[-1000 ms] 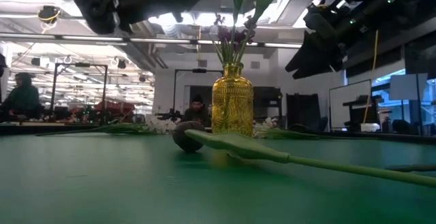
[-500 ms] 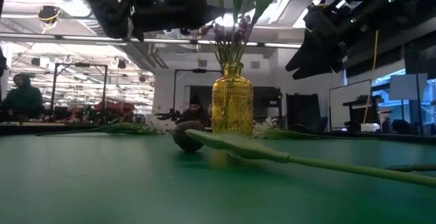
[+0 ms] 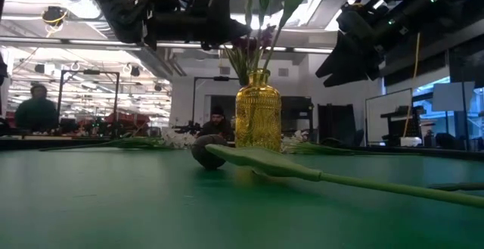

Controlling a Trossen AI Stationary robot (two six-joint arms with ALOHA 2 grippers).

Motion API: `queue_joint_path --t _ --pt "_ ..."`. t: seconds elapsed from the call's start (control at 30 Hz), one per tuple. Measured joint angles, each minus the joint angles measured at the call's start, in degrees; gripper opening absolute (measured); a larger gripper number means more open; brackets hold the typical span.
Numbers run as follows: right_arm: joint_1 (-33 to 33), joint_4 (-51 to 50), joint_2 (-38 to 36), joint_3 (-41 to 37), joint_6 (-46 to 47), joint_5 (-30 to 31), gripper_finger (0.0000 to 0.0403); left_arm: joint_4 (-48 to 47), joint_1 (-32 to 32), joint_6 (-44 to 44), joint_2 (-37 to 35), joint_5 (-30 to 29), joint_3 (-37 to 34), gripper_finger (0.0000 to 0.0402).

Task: Sort flowers into vase by color
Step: Put the left black tulip into the transparent vase

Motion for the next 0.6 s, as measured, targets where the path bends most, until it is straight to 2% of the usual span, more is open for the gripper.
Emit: queue_joint_path --t 0.4,0.6 --pt "0.0 0.1 0.0 0.0 -1.2 0.1 0.0264 0.0 -0.1 -2.3 0.0 0.5 0.0 0.0004" --pt "0.0 0.1 0.0 0.0 -1.2 0.1 0.0264 -0.8 -0.7 -2.6 0.0 0.2 0.0 0.0036"
